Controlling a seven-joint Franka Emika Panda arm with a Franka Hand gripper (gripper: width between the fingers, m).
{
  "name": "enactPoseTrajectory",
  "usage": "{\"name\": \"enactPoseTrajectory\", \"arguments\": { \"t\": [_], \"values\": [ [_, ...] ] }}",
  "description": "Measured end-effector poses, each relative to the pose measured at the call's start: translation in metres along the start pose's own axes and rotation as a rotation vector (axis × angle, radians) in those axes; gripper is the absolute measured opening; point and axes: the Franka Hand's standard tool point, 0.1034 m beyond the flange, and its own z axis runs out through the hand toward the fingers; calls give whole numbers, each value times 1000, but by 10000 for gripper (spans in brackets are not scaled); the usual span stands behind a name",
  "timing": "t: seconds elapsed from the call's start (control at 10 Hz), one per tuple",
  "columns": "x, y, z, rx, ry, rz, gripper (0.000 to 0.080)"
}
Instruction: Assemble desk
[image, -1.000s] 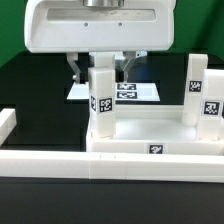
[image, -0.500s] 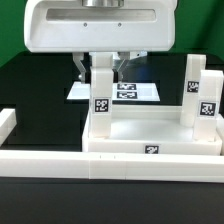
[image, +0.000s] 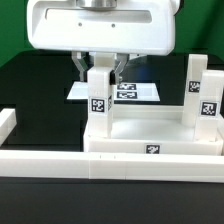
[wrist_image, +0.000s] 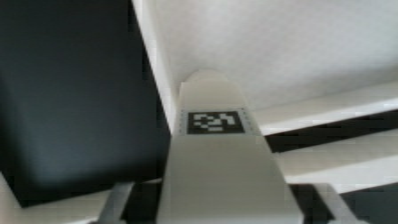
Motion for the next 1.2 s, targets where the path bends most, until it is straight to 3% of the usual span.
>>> {"name": "enactPoseTrajectory", "arguments": {
  "t": [0.9, 1.2],
  "values": [
    [-1, -3, 2, 33, -16, 720, 290],
    [-2, -5, 2, 33, -16, 710, 290]
  ]
}}
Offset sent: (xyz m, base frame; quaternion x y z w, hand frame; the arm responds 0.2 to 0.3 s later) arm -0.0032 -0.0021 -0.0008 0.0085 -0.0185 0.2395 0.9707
